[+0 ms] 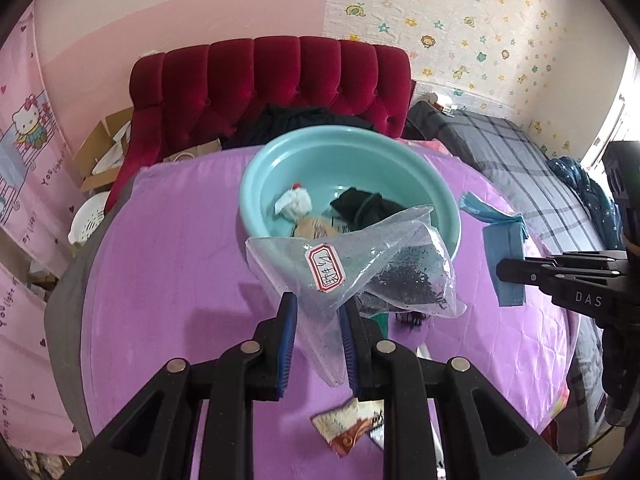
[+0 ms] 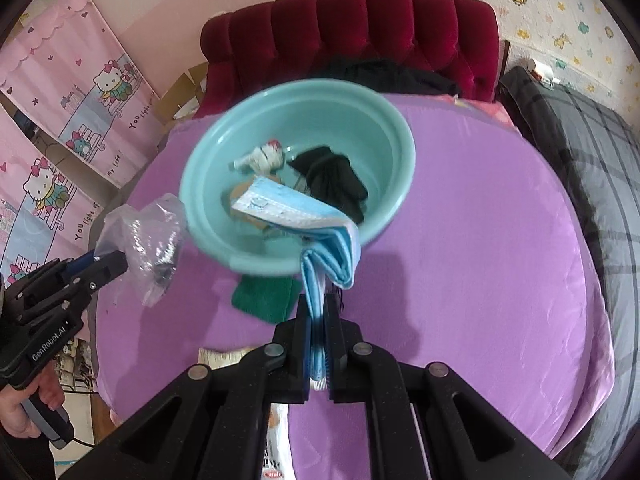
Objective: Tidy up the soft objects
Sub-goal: 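Carry the zip bag and blue mask over the teal basin and release both, then withdraw both tools from the basin toward the snack packets, then grasp the white noodle packet with the right tool while the left tool grasps the SEAMILD packet, then carry both snack packets over the teal basin and lower them in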
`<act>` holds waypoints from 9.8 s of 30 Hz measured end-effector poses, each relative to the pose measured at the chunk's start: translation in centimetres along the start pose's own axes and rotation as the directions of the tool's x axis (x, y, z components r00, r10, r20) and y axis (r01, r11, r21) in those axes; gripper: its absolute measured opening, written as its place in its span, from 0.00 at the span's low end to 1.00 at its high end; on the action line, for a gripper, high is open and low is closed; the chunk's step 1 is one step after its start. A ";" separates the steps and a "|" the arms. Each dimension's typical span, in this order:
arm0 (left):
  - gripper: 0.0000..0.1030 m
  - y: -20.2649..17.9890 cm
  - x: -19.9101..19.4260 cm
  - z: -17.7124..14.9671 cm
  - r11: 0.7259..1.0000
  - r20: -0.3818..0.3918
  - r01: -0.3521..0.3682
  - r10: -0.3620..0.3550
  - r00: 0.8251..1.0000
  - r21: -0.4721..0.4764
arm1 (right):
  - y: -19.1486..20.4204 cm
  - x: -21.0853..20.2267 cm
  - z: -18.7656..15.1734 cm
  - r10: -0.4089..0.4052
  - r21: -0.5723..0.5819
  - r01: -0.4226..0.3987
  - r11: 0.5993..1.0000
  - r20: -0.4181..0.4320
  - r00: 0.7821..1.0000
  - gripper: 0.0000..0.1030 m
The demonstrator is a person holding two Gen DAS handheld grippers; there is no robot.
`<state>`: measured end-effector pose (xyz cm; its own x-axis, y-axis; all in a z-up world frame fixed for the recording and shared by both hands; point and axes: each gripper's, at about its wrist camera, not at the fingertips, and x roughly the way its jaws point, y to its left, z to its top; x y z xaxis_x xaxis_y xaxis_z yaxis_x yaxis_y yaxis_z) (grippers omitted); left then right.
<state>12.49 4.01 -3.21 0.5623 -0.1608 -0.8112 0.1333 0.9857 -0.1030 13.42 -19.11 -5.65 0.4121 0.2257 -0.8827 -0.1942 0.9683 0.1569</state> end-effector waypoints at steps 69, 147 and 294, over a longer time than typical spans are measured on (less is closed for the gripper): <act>1.00 -1.6 10.8 7.3 0.988 -0.001 -0.103 0.103 0.995 0.117 | -1.8 8.6 11.0 -0.089 0.057 0.086 0.995 0.041 0.995 1.00; 1.00 -0.6 2.3 -17.7 0.992 -0.118 -0.124 0.126 0.985 0.025 | 3.7 8.8 -14.9 -0.128 -0.012 0.128 0.992 -0.215 0.968 1.00; 0.34 -1.9 8.1 5.5 0.999 -0.014 0.013 -0.014 1.000 -0.038 | 1.4 6.2 8.2 0.017 0.076 -0.024 0.997 0.084 0.996 0.30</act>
<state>21.30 0.51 -6.45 0.5488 -0.1739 -0.8176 0.1097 0.9846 -0.1358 23.03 -15.47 -7.24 0.4822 0.2507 -0.8394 -0.1359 0.9680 0.2110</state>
